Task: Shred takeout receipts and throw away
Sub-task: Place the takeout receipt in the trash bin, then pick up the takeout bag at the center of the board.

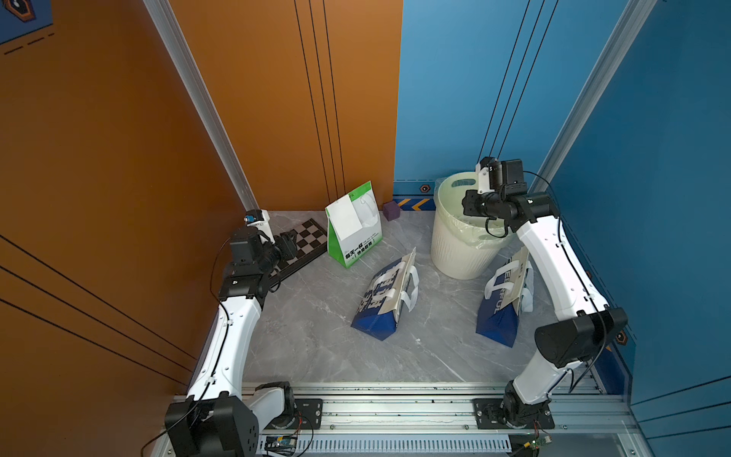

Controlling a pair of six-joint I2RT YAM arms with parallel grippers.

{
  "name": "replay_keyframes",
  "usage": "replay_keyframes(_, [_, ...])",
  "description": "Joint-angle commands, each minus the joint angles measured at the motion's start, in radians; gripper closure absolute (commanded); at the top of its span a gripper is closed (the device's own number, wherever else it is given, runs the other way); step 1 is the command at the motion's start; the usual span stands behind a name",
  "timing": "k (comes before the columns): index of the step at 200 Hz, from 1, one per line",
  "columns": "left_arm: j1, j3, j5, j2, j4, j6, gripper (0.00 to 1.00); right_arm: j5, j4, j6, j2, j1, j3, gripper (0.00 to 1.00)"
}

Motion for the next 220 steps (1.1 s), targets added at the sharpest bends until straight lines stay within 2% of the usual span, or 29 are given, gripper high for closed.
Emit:
replay_keyframes(1, [0.004,-0.098,0.122,-0.008,0.123,0.130,0.45,-0.044,0.009,-0.054,-0.134,0.075,-0.039,0.65])
replay_keyframes(18, [0.007,-0.142,0.174,0.034,0.227,0.210,0.49,-0.115,0.064,-0.055,-0.206,0.121,-0.119,0.64])
replay_keyframes(32, [0.008,-0.107,0.217,0.116,0.233,0.316,0.51,-0.189,0.115,-0.050,-0.258,0.148,-0.185,0.63])
replay_keyframes(54, [0.010,-0.054,0.293,0.250,0.304,0.366,0.51,-0.254,0.179,-0.039,-0.324,0.177,-0.288,0.62])
replay_keyframes(73, [-0.038,-0.051,0.285,0.311,0.421,0.482,0.50,-0.273,0.212,-0.033,-0.372,0.196,-0.345,0.62])
replay_keyframes(112, [-0.065,0.058,0.305,0.461,0.433,0.590,0.50,-0.274,0.239,-0.012,-0.450,0.224,-0.431,0.62])
replay_keyframes(140, [-0.062,0.143,0.337,0.555,0.447,0.618,0.54,-0.254,0.247,-0.003,-0.495,0.232,-0.481,0.63])
replay_keyframes(220, [-0.079,0.291,0.420,0.730,0.518,0.563,0.63,-0.225,0.246,0.014,-0.556,0.234,-0.529,0.63])
